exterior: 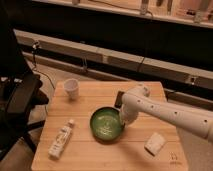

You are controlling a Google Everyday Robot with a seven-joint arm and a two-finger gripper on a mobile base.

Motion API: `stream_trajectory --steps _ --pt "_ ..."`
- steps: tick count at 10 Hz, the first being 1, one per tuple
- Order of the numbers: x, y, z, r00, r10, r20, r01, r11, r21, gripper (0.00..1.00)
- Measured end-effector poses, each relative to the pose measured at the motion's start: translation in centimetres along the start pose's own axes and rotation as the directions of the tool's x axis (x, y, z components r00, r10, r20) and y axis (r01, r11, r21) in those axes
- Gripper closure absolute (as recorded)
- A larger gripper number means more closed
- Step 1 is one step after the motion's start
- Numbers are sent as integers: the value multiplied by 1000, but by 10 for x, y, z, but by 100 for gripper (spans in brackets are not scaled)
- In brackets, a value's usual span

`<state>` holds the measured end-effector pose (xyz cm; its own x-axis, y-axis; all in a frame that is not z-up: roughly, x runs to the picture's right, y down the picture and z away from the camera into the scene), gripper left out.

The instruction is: Drag the ceramic bowl in a circle

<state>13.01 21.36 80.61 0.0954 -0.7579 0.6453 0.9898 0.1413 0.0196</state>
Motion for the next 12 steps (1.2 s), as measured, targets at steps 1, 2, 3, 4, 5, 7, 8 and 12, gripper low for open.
stream_trajectory --steps 1,2,3,4,5,7,8,12 --pt "-10 3 0 1000 1 21 -1 1000 4 86" --pt "-20 6 0 999 -6 31 6 1000 0 86" --pt "-26 5 -1 1000 -13 25 13 1000 -3 86" --pt "-26 2 -1 1000 -20 20 20 1000 -4 86" --pt "-20 -5 -2 999 -29 15 29 1000 -3 86" --pt "3 -16 0 999 -48 16 48 999 -9 86" --pt "13 -18 0 998 -58 19 58 998 -13 86" --pt "7 -24 1 995 -95 25 95 995 -23 86"
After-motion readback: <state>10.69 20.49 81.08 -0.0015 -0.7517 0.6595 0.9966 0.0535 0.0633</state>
